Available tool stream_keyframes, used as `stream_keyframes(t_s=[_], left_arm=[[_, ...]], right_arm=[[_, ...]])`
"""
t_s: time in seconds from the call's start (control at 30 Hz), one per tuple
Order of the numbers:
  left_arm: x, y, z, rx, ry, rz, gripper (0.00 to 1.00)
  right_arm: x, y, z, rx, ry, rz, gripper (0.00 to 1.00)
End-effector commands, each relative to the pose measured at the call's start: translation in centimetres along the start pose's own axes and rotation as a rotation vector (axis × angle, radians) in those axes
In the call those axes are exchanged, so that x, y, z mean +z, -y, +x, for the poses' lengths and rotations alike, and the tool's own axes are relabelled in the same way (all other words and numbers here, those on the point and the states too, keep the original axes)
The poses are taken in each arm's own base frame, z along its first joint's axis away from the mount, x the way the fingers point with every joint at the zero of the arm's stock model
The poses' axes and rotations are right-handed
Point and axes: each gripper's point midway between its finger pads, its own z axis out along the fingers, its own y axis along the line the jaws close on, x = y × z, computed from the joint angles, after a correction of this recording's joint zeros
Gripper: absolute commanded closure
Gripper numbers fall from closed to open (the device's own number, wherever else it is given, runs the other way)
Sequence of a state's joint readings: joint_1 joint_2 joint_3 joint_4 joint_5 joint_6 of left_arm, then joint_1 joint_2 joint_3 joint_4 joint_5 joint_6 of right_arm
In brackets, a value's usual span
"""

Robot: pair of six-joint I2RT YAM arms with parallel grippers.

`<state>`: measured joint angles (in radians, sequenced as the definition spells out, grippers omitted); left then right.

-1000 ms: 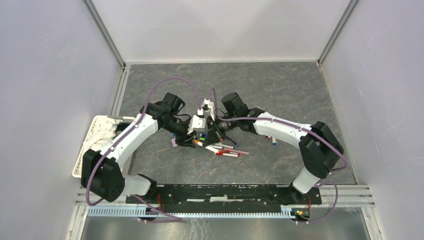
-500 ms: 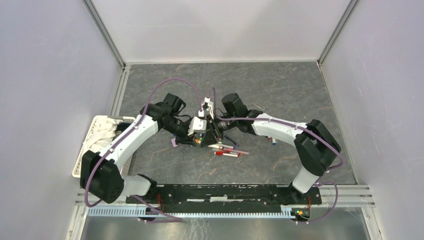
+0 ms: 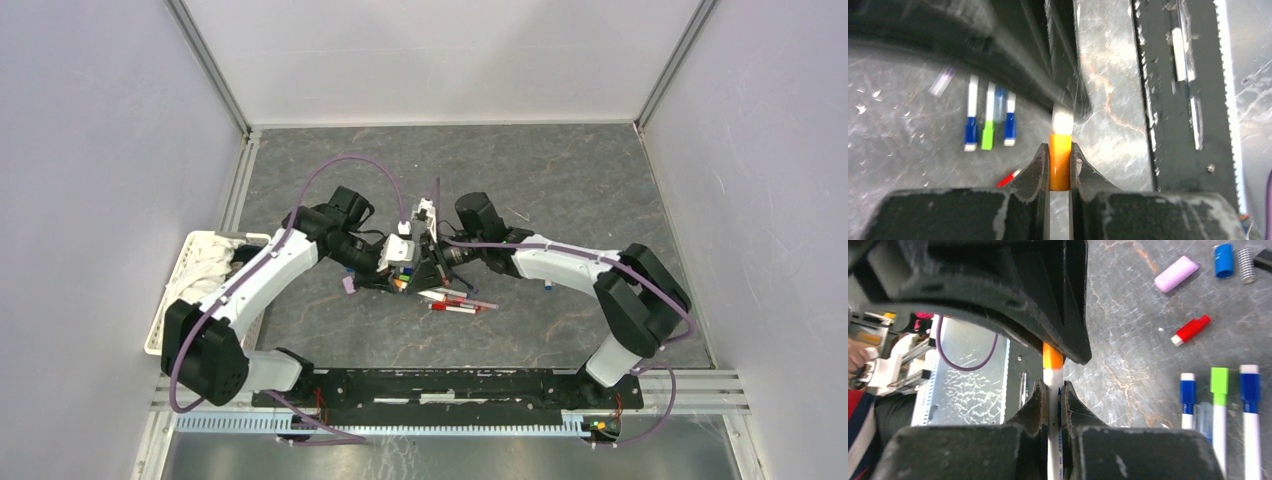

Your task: Open the pen caps

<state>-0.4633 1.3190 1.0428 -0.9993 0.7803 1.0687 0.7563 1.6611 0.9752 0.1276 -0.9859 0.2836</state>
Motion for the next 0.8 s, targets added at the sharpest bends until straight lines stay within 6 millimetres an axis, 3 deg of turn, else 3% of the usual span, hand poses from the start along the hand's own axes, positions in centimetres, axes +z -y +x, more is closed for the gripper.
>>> stream_keyframes(t_s=[0.0,0.17,0.3,0.37,0.5,0.67,0.77], left_arm=[[-3.8,-3.8,0.8,0.066,-0.056,-0.150,0.98],[-6.7,-6.2,2.5,0.019,-0.060,-0.215,0.98],[-6.1,-7.3,3.1,-0.030,-0.028,-0.256,0.98],[-5.2,-8.4,3.8,-0.070,-0.011,-0.298,0.98],[-3.2,-10.7,6.7,-0.171,-0.052,-0.374,0.98],[-0.9,-12.7,11.0,-0.222,-0.189,-0.480,0.97],[-0.1,-13.0,12.2,-0.252,-0.208,-0.485,0.93]], right_arm=[[-3.2,0.6,3.5,0.076,-0.032,0.060,1.00],[-5.5,1.5,6.0,0.117,-0.061,0.133,1.00],[-7.7,3.5,5.0,0.105,-0.028,0.267,1.00],[-10.1,6.2,4.0,0.116,0.021,0.438,1.00],[-18.6,12.7,3.4,0.186,0.128,0.977,1.00],[-24.8,15.4,4.1,0.206,0.148,1.331,1.00],[-25.9,16.5,4.6,0.231,0.155,1.406,1.00]])
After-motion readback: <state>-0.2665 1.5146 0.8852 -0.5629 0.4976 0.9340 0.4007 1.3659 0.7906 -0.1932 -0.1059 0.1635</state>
